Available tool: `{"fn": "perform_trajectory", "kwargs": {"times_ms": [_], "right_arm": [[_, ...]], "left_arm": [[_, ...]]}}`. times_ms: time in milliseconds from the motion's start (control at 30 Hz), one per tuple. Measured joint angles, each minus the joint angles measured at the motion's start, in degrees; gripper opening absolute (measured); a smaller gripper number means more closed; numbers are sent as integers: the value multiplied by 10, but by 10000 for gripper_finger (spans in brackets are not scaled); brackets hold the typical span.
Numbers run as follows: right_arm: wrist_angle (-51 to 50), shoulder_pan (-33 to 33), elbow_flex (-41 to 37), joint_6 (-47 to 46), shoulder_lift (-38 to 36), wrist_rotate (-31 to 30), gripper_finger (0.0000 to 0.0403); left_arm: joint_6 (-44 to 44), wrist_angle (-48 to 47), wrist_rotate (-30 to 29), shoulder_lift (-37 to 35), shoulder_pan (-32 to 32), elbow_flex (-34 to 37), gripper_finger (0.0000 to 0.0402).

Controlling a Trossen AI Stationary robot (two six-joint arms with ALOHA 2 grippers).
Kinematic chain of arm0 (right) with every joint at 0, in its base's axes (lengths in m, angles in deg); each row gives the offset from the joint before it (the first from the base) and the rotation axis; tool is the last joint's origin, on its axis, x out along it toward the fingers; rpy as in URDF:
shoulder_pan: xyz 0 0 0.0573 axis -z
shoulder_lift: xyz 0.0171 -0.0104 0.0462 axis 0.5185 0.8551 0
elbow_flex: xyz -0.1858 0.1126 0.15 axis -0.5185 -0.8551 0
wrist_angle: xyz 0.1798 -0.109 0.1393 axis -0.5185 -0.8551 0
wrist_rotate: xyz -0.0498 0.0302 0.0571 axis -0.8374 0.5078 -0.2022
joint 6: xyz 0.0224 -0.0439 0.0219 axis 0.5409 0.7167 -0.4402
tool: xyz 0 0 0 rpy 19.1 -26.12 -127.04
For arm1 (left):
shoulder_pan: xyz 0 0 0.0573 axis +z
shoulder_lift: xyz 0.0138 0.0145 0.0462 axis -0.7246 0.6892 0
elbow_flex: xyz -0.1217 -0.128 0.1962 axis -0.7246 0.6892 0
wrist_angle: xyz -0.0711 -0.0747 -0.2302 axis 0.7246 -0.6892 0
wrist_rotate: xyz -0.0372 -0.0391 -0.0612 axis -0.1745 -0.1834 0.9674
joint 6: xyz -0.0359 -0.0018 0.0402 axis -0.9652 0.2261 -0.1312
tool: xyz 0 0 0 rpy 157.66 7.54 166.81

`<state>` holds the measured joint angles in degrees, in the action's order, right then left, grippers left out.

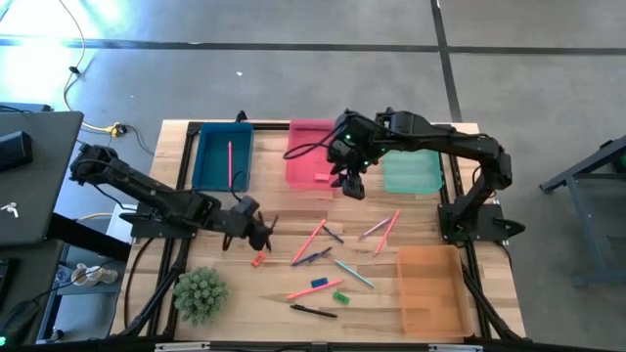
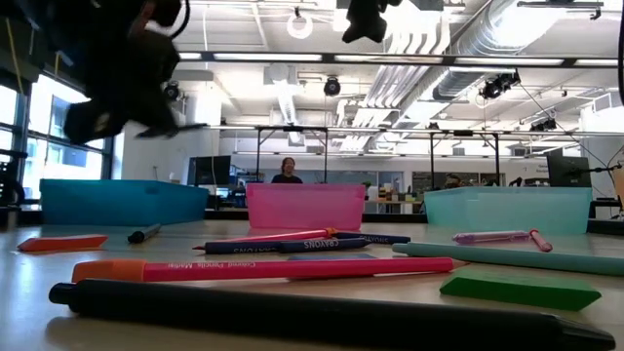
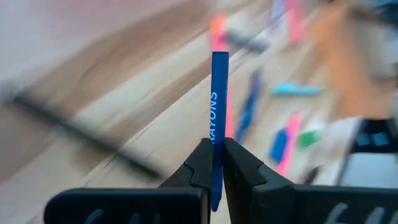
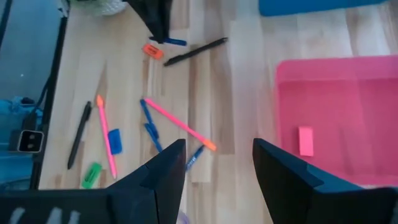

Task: Sort crayons/erasers/pens/pencils in bins
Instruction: Put the blue crayon into the green bin

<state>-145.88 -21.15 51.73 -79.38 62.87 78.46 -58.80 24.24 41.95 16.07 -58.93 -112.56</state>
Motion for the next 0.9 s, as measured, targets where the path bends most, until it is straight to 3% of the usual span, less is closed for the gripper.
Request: {"fn": "perform_trajectory", "kwargs": {"times_ms": [367,900], "right_arm": [[57,-45,0,-15,0,1,178],[196,-64,0,-112,0,-30,178]], "left_arm": [[226,253,-13,-11,49,0,5],[425,412,59,-11,107,0,5]]}}
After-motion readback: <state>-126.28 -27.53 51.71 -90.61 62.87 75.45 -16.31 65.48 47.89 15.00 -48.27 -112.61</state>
